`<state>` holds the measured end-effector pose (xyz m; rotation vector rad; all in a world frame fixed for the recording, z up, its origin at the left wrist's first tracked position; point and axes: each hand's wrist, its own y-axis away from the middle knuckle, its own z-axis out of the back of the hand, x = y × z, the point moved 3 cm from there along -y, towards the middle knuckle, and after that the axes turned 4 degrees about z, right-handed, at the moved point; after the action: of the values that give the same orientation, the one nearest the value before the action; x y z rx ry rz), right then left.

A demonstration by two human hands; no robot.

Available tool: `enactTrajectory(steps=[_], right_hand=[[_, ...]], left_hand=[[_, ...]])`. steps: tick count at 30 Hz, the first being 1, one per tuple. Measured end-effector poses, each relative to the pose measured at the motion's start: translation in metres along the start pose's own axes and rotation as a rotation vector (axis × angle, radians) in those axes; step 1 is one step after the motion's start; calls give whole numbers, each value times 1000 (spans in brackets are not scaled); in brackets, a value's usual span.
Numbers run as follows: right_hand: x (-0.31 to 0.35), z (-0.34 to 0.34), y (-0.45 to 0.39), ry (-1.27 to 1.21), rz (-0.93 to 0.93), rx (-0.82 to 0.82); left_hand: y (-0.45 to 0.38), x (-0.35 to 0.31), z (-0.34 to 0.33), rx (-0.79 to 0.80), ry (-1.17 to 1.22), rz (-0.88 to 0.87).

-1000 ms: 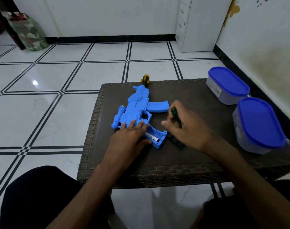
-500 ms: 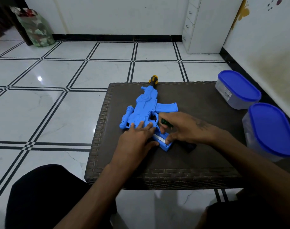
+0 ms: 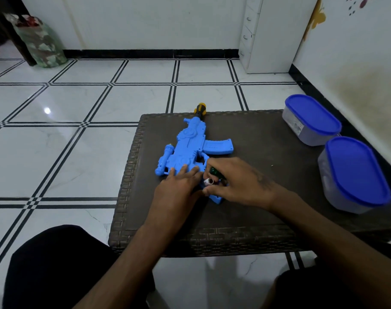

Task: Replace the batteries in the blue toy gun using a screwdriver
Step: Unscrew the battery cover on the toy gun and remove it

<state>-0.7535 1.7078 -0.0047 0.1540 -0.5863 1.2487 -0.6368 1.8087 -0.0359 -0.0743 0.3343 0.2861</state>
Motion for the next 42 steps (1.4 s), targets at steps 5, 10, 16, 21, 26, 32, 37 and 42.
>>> enactTrajectory(steps=[5,10,16,21,26,32,37,42], right_hand=[[0,19,9,-3,-104,-186],[-40,49,42,61,-425,-390],[-70,34,52,86,-637,-382],[-74,30,58,121,-704,-303],[-69,32,55,126,-713,-233],[-31,50,49,86,-530,-366],[16,47,35,-127,-303,-466],[36,38,27,-446,-230,-487]], left_hand=[[4,7,-3,-120,81,-14],[3,16,-3,-231,104,126],[-4,35,-9,-61,163,339],[-5,33,-5,-178,256,345],[1,28,-1,-293,290,324],[6,15,31,-559,19,206],[3,10,42,-615,-139,107],[3,15,37,-566,-59,136]])
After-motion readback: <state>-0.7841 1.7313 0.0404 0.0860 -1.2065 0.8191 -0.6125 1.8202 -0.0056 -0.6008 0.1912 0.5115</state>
